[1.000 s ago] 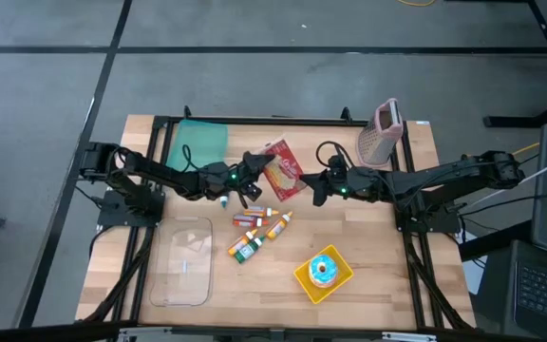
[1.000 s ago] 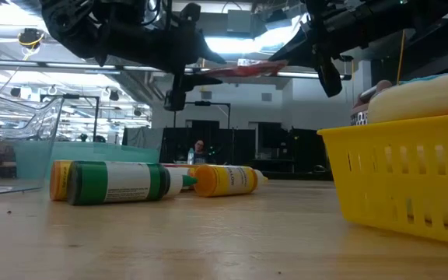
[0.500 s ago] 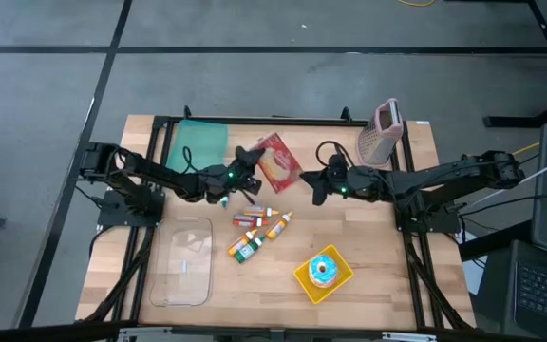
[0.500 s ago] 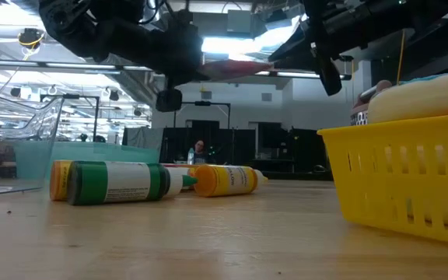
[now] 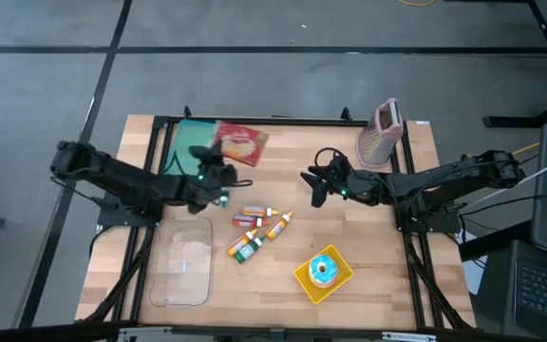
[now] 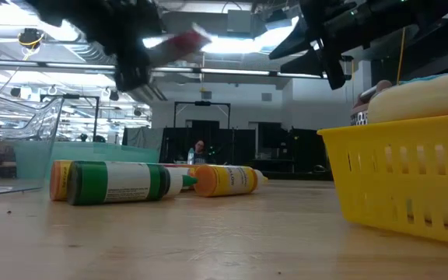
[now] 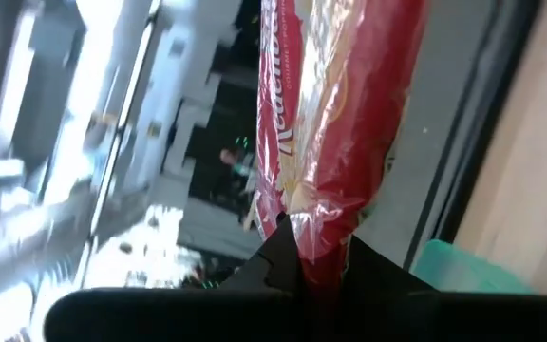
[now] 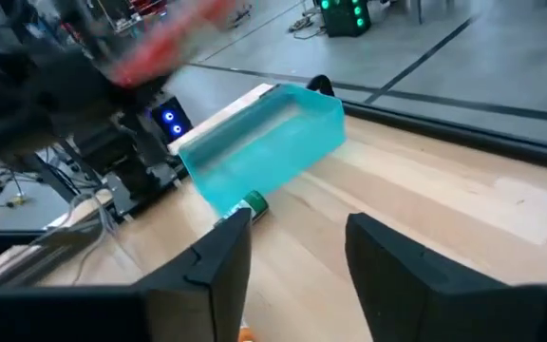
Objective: Pick & Place Food Item
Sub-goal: Put the red popcorn bag into the blue bin
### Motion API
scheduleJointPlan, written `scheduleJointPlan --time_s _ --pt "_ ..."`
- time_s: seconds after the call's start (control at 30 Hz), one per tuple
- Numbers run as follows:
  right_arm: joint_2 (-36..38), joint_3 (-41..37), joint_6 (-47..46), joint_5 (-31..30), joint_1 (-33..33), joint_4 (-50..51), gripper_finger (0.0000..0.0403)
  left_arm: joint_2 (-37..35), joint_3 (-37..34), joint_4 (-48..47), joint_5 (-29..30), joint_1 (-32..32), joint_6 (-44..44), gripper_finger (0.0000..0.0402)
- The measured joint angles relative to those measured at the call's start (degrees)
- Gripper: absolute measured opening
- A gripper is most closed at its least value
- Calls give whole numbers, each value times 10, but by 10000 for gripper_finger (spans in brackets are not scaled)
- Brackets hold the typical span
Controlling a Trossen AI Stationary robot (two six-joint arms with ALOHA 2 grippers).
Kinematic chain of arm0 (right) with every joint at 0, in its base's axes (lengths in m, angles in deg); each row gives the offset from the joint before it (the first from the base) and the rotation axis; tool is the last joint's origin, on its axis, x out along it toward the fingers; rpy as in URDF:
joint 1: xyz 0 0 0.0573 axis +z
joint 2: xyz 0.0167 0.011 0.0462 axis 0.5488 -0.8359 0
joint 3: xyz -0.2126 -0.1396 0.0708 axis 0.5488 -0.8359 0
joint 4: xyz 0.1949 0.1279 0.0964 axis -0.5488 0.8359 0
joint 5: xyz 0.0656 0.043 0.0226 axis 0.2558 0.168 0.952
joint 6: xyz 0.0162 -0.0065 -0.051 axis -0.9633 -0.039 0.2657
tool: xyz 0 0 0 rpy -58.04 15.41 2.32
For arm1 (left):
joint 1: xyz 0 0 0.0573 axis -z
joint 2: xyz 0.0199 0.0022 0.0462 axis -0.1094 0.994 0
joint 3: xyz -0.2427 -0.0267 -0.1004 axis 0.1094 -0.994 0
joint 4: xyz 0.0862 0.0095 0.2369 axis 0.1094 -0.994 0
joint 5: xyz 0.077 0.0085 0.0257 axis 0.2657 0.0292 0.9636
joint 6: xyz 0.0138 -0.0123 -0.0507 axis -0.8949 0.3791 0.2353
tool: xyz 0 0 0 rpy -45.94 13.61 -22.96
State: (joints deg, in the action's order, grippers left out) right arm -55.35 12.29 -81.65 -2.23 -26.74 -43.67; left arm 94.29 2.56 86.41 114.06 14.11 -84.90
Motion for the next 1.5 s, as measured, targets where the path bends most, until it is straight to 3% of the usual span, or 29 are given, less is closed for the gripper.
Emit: scheduleJointPlan --time_s 0.1,0.43,0.53,0.63,0.73,0.8,0.87,0.93,1.03,1.13,1.23,1.33,1.5 --pt "0 0 12 0 0 2 174 -26 0 -10 43 29 66 13" --pt "0 0 19 23 0 3 172 -29 0 -3 43 28 179 13" --pt "0 0 22 43 0 5 170 -28 -1 -22 -6 29 182 13" --pt "0 0 28 49 0 7 169 -40 7 -128 -151 23 244 13" --pt "0 -1 29 64 0 9 169 -35 46 -363 -314 -18 372 13" --pt "0 -1 35 75 0 11 169 -13 61 -473 -371 -41 415 13" --pt "0 -1 44 80 0 12 169 -3 67 -531 -392 -42 419 13" --pt "0 -1 52 80 -2 13 169 3 76 -527 -420 -36 408 13" --pt "0 -1 62 80 -8 13 169 3 98 -565 -410 -29 452 13" --pt "0 -1 66 80 -12 13 169 2 138 -687 -344 -30 566 13" --pt "0 -1 70 86 -17 13 169 2 178 -804 -323 -33 707 13" --pt "0 -1 72 91 -20 13 169 1 196 -875 -364 -42 843 13" --pt "0 -1 74 91 -20 13 168 16 186 -906 -429 -50 959 13"
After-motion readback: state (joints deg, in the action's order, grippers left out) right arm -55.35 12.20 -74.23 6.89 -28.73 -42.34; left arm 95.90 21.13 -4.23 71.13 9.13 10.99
